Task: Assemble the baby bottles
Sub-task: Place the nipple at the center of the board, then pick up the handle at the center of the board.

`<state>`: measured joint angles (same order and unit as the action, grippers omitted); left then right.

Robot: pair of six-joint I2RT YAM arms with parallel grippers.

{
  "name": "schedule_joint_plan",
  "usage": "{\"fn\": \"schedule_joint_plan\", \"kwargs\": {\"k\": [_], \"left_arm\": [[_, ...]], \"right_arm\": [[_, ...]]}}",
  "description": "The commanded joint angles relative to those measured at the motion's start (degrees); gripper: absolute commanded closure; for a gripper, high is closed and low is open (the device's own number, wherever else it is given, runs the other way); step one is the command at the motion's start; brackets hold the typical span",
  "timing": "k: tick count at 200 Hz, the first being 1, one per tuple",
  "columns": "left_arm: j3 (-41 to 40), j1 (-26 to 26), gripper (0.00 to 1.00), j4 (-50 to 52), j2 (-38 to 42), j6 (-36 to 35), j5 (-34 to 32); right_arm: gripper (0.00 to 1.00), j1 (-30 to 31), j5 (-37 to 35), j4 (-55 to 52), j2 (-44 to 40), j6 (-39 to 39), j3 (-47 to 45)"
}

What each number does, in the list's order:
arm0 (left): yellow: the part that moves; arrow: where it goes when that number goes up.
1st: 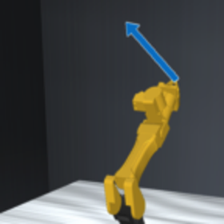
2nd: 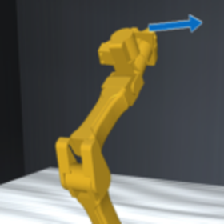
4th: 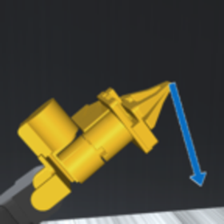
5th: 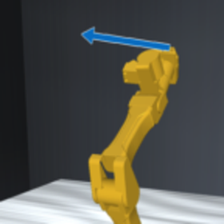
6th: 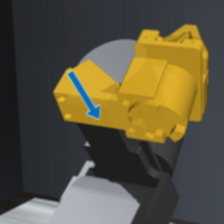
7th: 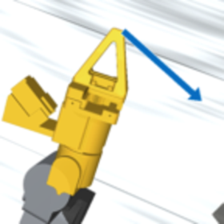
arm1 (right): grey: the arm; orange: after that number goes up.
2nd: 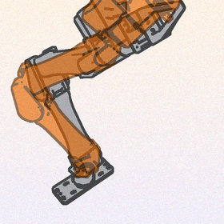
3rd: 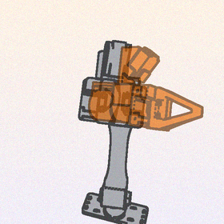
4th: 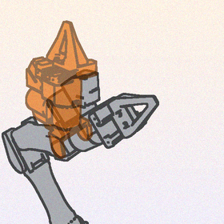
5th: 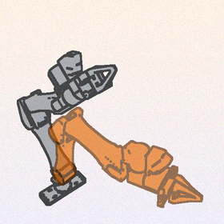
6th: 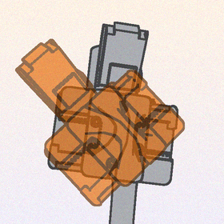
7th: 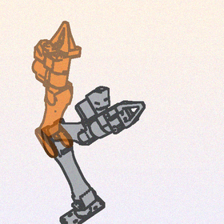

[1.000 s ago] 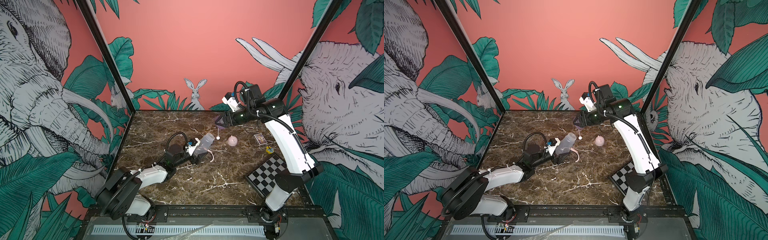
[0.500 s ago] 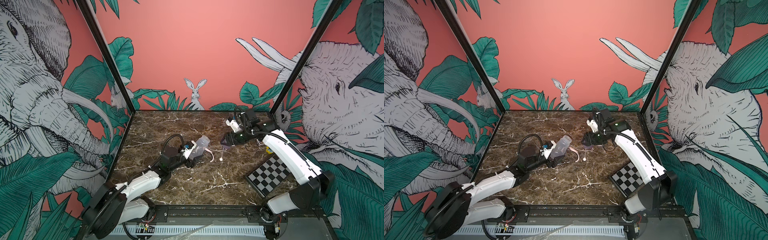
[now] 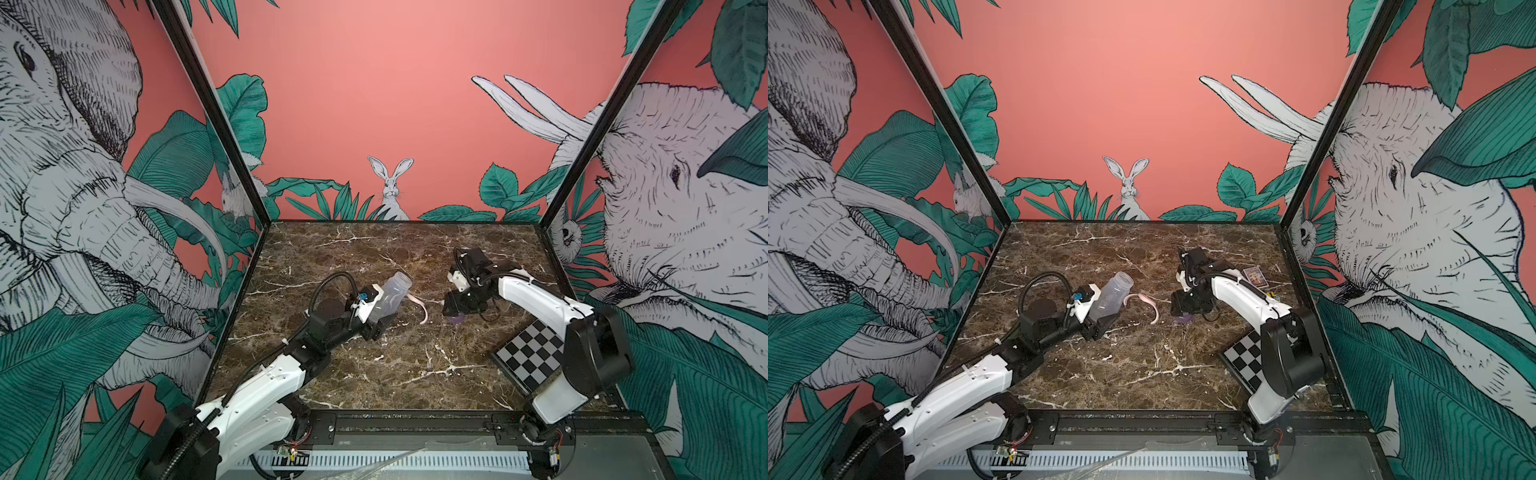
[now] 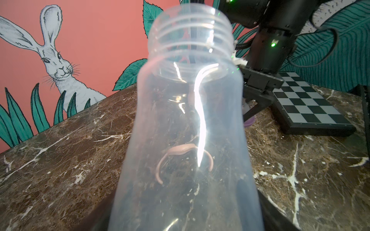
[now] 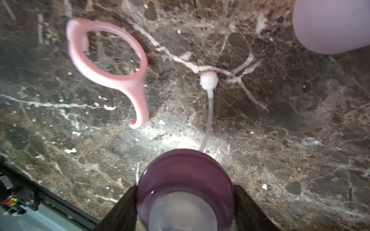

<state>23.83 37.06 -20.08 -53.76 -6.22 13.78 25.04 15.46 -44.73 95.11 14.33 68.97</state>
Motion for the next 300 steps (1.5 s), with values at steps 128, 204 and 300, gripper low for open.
{"fn": "schedule_joint_plan", "kwargs": {"k": [128,204,300], "left_arm": [[-0.8,-2.0,0.39,4.6,4.3,-0.1,-1.1],[-0.3,-2.8,0.40,7.3,6.7,0.8,0.0],[0.0,-3.1,0.40,9.1,8.4,0.6,-0.3]], "right_arm": [[0.14,0.4,-1.2,-6.8,4.6,-4.8,11.9],[0.24,1.9,15.0,5.7,12.5,-8.7,13.2],[0.31,1.8,22.3,24.8,16.7,-6.8,0.2]]}}
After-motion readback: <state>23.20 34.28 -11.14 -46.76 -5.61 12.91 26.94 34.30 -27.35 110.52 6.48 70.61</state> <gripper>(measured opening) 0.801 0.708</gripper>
